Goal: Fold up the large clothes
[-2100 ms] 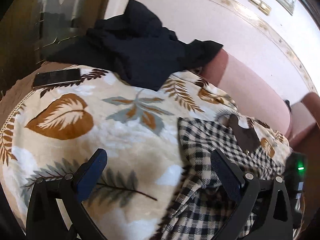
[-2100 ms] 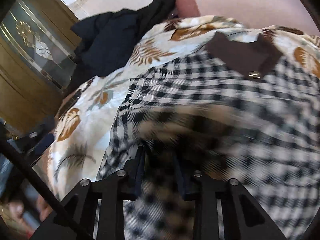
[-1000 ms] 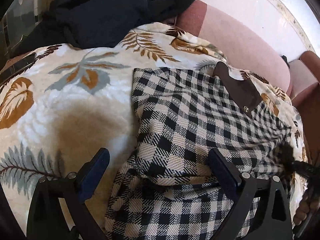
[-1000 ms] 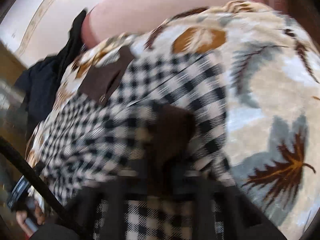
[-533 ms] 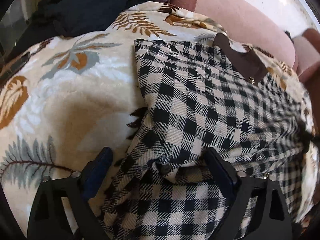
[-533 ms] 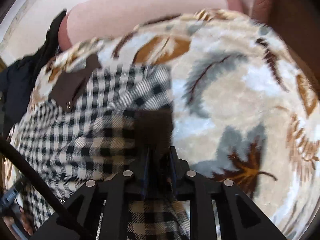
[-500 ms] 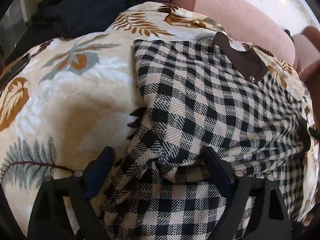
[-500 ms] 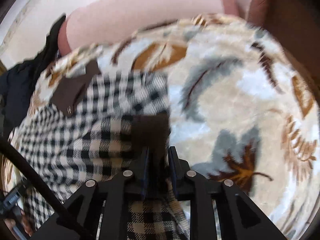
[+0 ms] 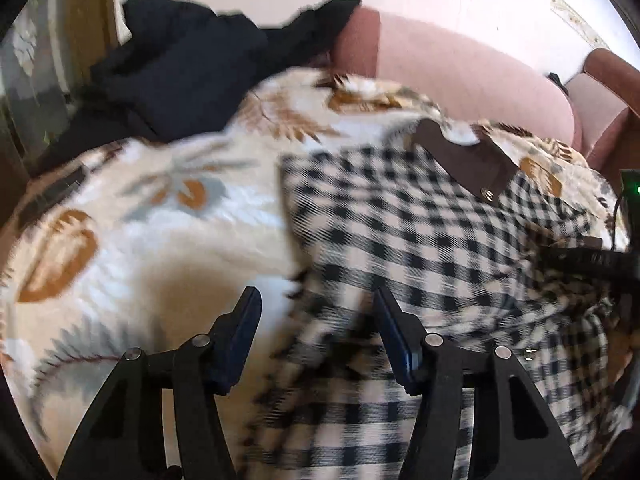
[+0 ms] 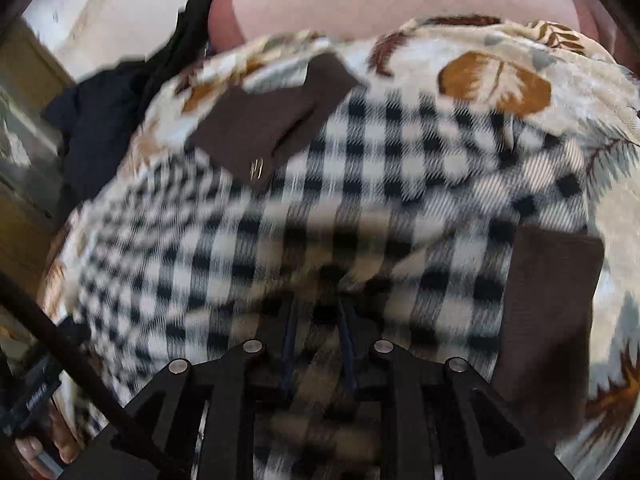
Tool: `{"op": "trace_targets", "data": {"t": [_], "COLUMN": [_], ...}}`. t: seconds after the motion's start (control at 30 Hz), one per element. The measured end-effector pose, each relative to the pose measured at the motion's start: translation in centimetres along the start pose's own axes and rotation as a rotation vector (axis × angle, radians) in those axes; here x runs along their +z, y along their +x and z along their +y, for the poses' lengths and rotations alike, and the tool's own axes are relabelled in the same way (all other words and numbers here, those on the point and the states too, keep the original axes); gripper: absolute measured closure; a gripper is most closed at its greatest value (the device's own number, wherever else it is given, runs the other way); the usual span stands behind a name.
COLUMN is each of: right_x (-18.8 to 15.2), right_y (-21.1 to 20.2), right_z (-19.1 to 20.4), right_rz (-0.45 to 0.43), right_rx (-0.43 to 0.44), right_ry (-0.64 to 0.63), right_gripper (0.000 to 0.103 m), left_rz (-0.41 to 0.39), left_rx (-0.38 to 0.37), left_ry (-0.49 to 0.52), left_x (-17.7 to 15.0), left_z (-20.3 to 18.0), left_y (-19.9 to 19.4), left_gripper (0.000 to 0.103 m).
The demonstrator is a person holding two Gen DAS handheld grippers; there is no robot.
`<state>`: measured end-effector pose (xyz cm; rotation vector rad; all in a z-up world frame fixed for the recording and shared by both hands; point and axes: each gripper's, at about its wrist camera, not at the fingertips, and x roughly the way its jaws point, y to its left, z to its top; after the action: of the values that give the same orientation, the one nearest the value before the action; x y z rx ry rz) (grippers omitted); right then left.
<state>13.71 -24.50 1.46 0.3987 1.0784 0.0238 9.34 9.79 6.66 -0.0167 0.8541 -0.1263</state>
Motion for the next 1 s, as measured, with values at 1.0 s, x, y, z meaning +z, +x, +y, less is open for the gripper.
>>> {"op": "trace_targets", "data": {"t": [1.0], "right_x": [-14.5], "right_y": [-14.5], "right_z": [-9.7], "right_rz": [-0.150], "right_rx": [-0.167], "right_ry": [0.141], "right_gripper": [0.060], "left_rz": [0.152], "left_rx": [-0.122], "left_ry": [-0.128], "left_x": [-5.7], "left_z": [5.0], "left_y": [-1.1], "left_gripper": [0.033]}}
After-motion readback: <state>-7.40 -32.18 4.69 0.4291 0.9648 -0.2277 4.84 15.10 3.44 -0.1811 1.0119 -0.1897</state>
